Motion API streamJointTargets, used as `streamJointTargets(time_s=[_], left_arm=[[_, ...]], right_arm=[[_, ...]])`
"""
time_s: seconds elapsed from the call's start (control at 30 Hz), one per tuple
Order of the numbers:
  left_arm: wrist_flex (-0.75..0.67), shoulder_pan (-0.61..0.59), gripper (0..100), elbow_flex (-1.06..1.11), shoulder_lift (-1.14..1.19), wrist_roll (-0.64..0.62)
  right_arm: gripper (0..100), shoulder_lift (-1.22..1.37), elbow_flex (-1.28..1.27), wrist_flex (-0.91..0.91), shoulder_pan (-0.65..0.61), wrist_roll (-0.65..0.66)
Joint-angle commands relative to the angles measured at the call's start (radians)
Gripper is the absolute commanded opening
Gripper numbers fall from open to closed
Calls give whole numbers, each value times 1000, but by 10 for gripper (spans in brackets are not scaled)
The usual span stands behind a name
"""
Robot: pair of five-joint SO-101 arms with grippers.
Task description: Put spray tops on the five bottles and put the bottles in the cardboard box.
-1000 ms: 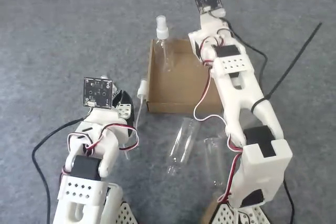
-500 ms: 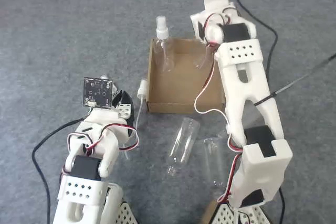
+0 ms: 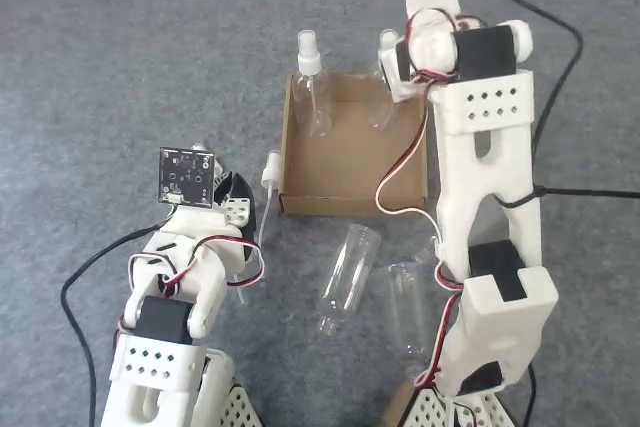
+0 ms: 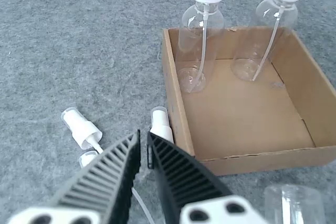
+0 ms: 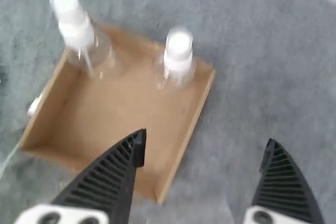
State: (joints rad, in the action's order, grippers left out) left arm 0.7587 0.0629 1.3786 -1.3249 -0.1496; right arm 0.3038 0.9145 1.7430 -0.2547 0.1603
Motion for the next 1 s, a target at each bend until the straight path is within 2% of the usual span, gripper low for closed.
streamJointTargets(time_s=[0.0, 0.13, 0.23, 0.33, 0.43, 0.67, 0.83, 0.97], left_arm=[[-21, -5, 12, -7, -25, -9], [-21, -5, 12, -5, -25, -9], [-29, -5, 12, 5, -25, -9], [-43, -5, 12, 8, -25, -9], [-43, -5, 12, 8, -25, -9], [-40, -5, 12, 8, -25, -9], [-40, -5, 12, 8, -25, -9], [-40, -5, 12, 8, -25, -9]], right_arm=[[292, -51, 31, 54, 54, 21], [292, -131, -20, 54, 142, 129], [292, -252, -186, 54, 182, 233], [295, -407, -456, 51, 199, 364], [296, -564, -760, 36, 197, 549], [296, -885, -1379, -134, 194, 899], [296, -1036, -1688, -343, 217, 979], [297, -1056, -1815, -461, 226, 1000]])
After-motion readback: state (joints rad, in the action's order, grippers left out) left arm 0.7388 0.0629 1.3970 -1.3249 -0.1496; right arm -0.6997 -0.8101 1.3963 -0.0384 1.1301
